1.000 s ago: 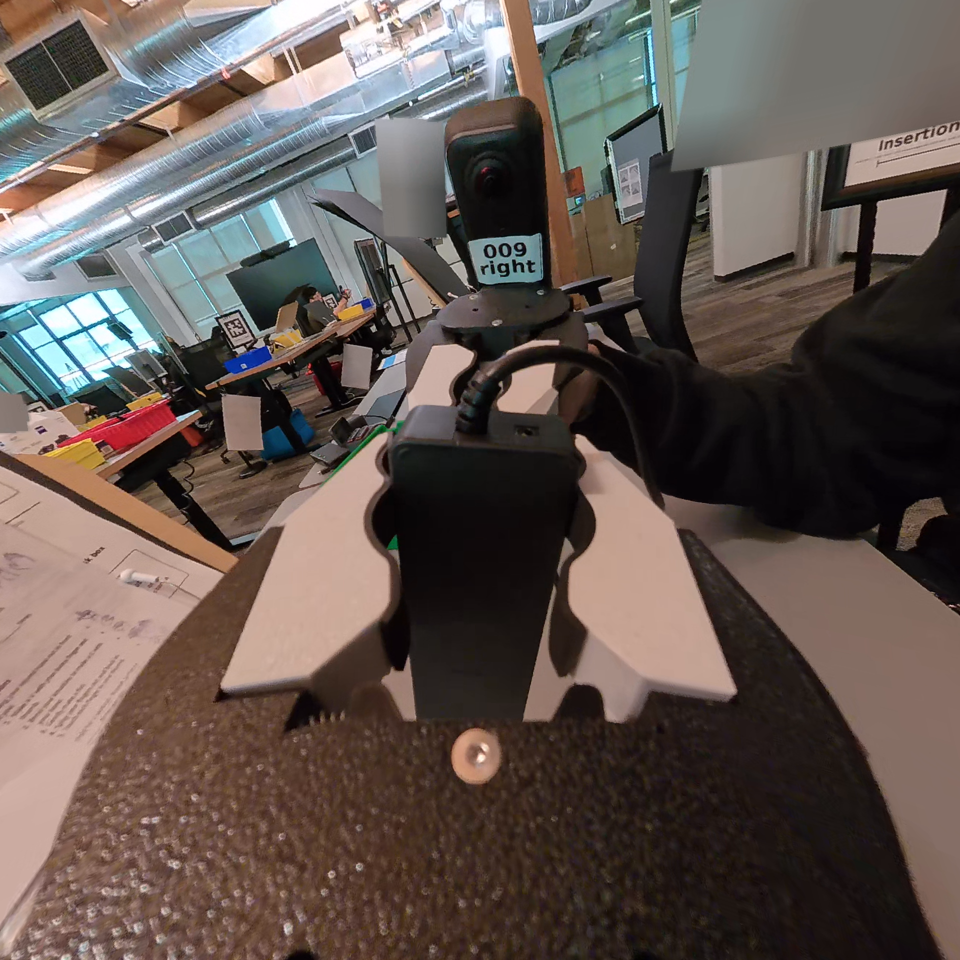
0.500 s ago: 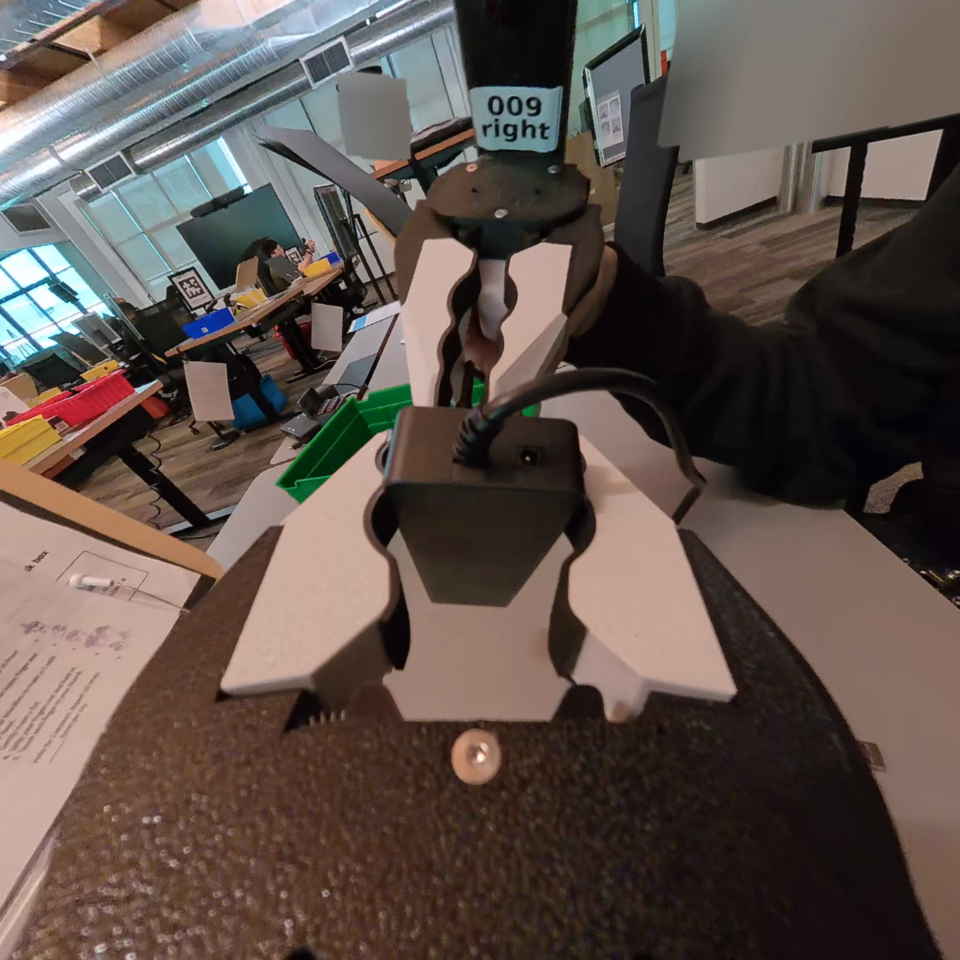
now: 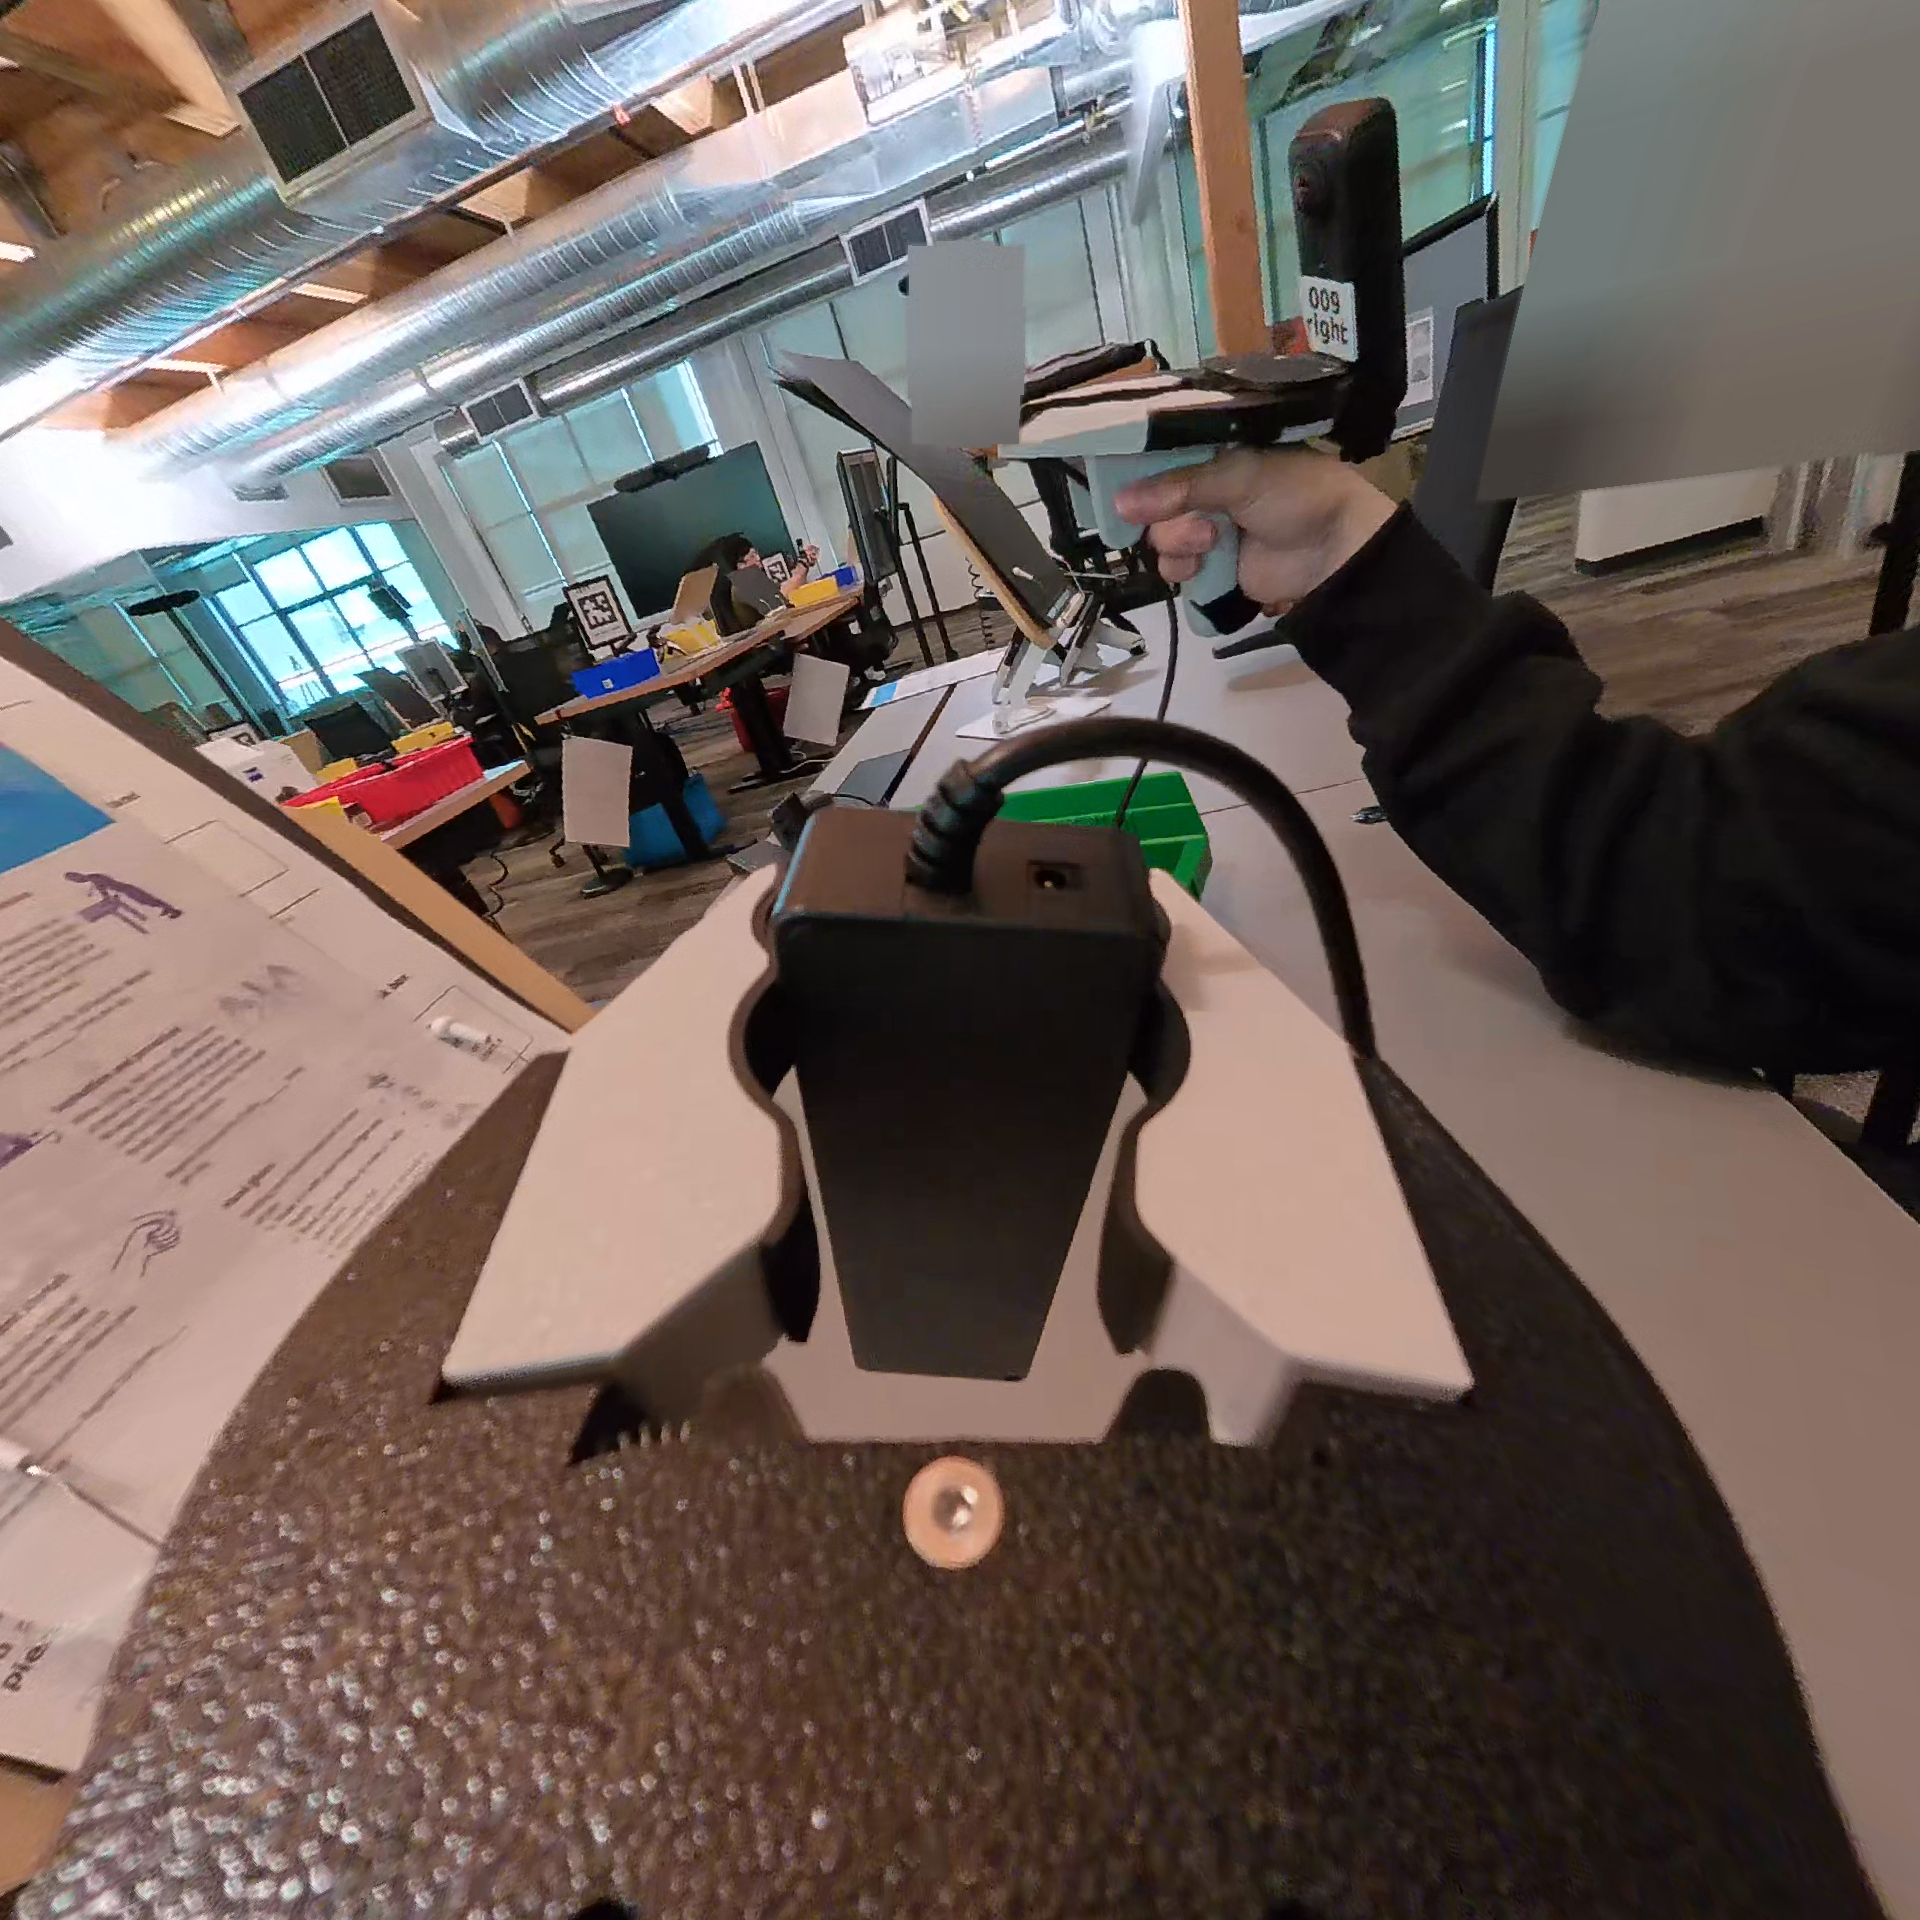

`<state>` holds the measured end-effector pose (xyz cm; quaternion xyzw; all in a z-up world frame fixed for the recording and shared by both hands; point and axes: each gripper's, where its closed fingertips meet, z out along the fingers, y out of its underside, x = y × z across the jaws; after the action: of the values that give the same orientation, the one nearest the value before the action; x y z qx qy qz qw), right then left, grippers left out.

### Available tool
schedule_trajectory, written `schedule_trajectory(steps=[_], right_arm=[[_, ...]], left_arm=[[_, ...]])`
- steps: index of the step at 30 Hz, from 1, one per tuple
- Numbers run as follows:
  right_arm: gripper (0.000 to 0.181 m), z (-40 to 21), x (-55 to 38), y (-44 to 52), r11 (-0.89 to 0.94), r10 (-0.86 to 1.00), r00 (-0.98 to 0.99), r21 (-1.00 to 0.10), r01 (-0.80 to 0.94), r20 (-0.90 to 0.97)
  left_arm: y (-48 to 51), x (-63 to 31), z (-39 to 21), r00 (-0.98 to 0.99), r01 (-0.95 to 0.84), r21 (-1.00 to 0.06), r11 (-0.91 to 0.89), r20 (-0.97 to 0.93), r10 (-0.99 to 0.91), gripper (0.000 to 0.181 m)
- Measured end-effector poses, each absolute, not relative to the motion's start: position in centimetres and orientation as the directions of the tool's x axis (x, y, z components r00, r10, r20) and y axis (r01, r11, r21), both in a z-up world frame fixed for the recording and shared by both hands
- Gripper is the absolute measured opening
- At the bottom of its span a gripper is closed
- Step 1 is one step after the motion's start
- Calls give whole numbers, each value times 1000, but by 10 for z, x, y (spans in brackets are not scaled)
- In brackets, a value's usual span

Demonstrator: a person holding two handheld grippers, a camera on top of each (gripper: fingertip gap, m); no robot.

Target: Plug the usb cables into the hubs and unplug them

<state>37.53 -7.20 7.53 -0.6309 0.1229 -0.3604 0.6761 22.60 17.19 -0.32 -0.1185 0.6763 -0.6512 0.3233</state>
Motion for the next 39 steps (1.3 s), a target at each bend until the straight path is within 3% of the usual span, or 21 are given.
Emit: schedule_trajectory(steps=[5, 8, 12, 14, 16, 18, 22, 26, 28, 30, 34, 39], right_arm=[[13, 54, 399, -92, -87, -663, 697, -953, 291, 274], [13, 20, 412, -74, -93, -559, 808, -982, 162, 186], [13, -44, 426, -49, -308, -440, 875, -949, 65, 203], [13, -93, 425, -50, -524, -384, 903, -850, -42, 192], [13, -138, 436, -74, -724, -433, 867, -668, -170, 248], [17, -171, 436, -95, -814, -454, 856, -505, -287, 247], [38, -172, 464, -125, -784, -594, 716, -464, -412, 368], [56, -115, 474, -107, -691, -646, 636, -678, -252, 422], [63, -84, 442, -51, -585, -516, 787, -810, -36, 338], [71, -57, 386, 7, -430, -253, 919, -886, 174, 303], [86, -44, 291, 95, -252, 150, 935, -903, 349, 320], [91, -61, 223, 167, -190, 325, 868, -874, 448, 374]], left_arm=[[164, 223, -1, -773, 270, -954, 128, -294, -562, 62], [160, 224, -2, -776, 264, -955, 138, -295, -557, 62], [156, 225, -5, -783, 258, -955, 149, -297, -546, 62], [155, 224, -5, -787, 257, -955, 145, -294, -543, 62], [156, 225, -6, -786, 256, -956, 145, -293, -544, 62], [157, 225, -6, -787, 255, -956, 141, -290, -545, 62], [156, 224, -5, -788, 261, -955, 140, -294, -541, 62], [154, 224, -2, -788, 270, -955, 126, -294, -541, 62], [151, 223, 1, -792, 277, -955, 108, -290, -538, 62], [147, 222, 6, -801, 281, -957, 74, -276, -532, 62], [136, 214, 16, -824, 290, -957, 22, -261, -502, 62], [124, 211, 12, -822, 301, -949, 94, -308, -479, 62]])
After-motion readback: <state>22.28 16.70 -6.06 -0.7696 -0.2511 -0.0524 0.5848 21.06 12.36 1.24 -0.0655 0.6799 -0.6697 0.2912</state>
